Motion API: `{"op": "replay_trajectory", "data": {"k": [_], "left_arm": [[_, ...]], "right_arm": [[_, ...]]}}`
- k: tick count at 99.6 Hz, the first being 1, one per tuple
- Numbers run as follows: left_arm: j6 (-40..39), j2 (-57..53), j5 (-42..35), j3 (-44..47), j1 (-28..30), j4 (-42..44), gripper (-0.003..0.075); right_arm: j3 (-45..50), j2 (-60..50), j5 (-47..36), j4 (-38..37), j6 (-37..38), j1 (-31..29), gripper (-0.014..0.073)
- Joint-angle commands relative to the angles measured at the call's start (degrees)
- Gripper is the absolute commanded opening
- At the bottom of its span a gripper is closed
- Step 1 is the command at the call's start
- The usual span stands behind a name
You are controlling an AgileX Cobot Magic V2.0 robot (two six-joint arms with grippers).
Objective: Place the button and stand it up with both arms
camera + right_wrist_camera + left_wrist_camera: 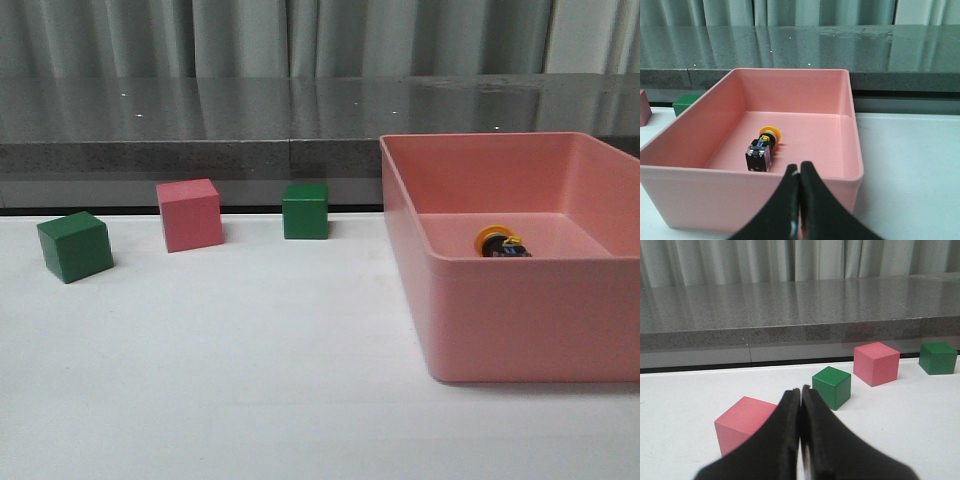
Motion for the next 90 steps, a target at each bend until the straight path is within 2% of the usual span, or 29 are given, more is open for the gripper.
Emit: {"op": "replay_trajectory", "data": {"k": [1,59,74,80,90], "left_arm": [[-0.5,-1.8,-4.7,2.5,0.1,-0.6,-0.0020],[-0.5,-1.8,-4.7,2.5,0.1,-0.6,-0.0020],[-0.5,-1.8,-4.7,2.5,0.1,-0.6,-0.0020],[-0.5,-1.8,-4.7,2.5,0.1,-0.6,-0.0020],[-0.5,-1.8,-4.7,2.5,0.1,-0.6,-0.0020]], "right_arm": [[-0.7,-1.0,-5.1,0.0,-0.4,-0.3,-0.0069],[-0.7,-1.0,-5.2,0.0,-0.4,-0.3,-0.0069],[-1.2,-0.9,-15.8,0.7,0.7,-0.2,-0.0069],[-3.7,-0.4,-14.2,2.0,2.3,-0.2,-0.0069],[-10.4,2.7,-6.5,2.3,2.8,-0.1,-0.0069]]}}
